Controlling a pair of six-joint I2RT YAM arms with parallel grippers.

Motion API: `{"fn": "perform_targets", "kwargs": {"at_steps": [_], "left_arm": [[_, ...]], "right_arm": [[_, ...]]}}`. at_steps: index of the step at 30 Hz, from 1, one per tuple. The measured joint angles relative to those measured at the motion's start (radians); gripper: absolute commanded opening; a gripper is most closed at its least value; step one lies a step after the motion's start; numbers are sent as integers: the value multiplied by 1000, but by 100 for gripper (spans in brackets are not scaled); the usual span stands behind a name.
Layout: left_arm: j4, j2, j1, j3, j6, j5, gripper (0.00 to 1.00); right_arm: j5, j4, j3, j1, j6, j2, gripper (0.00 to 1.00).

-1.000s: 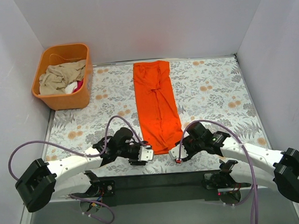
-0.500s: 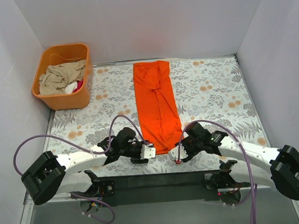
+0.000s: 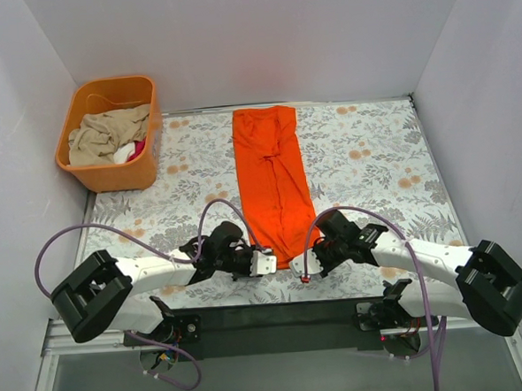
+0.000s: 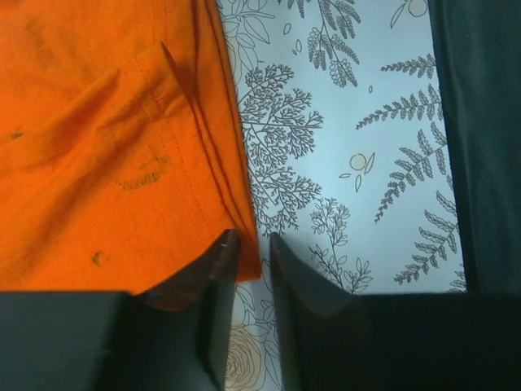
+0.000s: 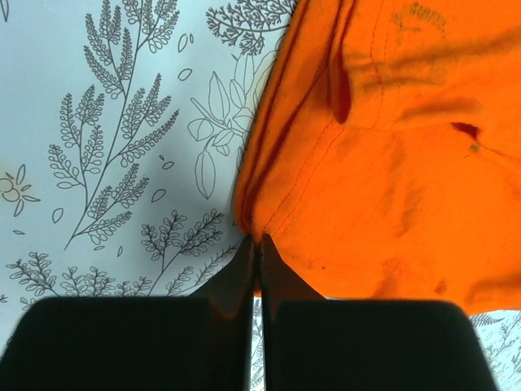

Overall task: Fold and stack the t-shirts
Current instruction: Fold the tshirt

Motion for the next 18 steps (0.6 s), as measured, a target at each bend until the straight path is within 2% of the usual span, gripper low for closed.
{"fn": "perform_targets", "kwargs": {"at_steps": [2, 3, 4, 9, 18], "left_arm": [[3, 9, 0, 5, 5, -2, 11], [3, 11, 0, 7, 11, -4, 2], [-3, 11, 0, 10, 16, -6, 0], [-84, -22, 0, 26, 31, -5, 0], [-252, -203, -17, 58, -12, 49, 0]], "right_arm": [[0, 0, 5, 0, 1, 6, 1], [0, 0, 5, 0, 2, 7, 1], [0, 0, 5, 0, 2, 6, 1], [-5, -26, 5, 0, 16, -13, 1], [-44, -164, 31, 27, 86, -127, 1]]}}
